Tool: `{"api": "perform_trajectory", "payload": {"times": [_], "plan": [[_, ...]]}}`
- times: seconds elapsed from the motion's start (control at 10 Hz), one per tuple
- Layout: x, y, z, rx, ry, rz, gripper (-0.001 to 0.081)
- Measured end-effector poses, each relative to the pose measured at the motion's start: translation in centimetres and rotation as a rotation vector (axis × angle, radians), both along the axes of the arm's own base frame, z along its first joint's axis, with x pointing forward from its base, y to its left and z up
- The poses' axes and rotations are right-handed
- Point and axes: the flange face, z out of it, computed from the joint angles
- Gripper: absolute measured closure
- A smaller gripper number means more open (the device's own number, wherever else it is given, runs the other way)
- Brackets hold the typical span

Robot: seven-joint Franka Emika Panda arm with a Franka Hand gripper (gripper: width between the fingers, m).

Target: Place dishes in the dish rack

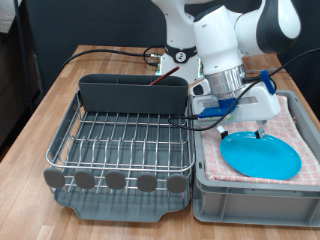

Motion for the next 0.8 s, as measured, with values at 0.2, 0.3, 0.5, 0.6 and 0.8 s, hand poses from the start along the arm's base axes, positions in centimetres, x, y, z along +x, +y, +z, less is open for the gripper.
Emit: {"api": "perform_trajectory", "payload": {"times": [0.2,0.3,0.5,0.6,0.8], "plan": [[0.29,0.34,-0.38,0.003,0.001,0.000,0.0004],[0.34,0.38,-0.38,0.001,0.000,-0.001,0.0004],[0.35,0.43,-0.60,-0.002,0.002,-0.001,0.0006],[0.41,0.49,-0.78,-0.004,0.003,0.000,0.0209],[0.48,0.60,-0.99,-0.007,0.005,-0.003,0.0374]]}}
